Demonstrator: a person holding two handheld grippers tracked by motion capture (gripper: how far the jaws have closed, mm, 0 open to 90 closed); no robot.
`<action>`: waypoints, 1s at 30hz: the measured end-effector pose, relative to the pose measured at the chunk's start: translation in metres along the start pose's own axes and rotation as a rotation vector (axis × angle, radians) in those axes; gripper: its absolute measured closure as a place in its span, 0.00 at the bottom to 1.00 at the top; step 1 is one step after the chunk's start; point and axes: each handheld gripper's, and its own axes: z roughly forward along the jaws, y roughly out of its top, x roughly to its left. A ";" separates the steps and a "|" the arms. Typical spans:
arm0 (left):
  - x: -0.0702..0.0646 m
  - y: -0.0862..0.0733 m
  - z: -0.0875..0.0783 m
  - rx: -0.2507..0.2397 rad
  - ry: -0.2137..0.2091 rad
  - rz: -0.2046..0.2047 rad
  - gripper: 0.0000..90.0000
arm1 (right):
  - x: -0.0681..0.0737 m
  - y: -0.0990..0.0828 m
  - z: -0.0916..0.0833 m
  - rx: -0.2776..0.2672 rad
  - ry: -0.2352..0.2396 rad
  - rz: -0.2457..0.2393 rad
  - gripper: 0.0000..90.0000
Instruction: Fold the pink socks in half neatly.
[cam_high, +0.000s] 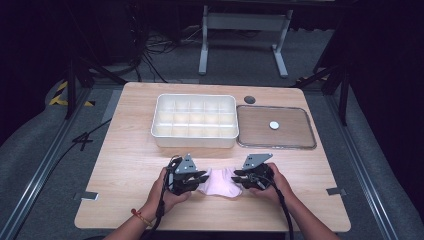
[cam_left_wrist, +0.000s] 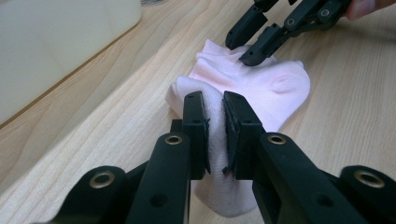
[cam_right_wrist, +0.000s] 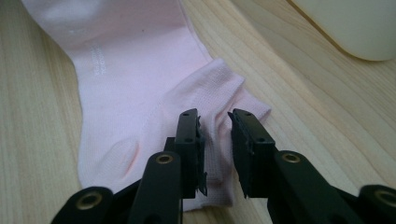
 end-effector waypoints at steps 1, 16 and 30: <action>-0.001 0.000 0.001 -0.002 0.000 -0.009 0.89 | 0.000 0.000 0.001 -0.003 -0.001 -0.007 0.81; -0.004 0.011 0.006 0.051 0.025 0.059 0.88 | -0.006 -0.001 0.001 -0.013 0.005 0.015 0.80; -0.007 0.029 0.026 0.097 0.015 0.119 0.88 | -0.006 -0.001 0.003 -0.025 0.006 0.018 0.81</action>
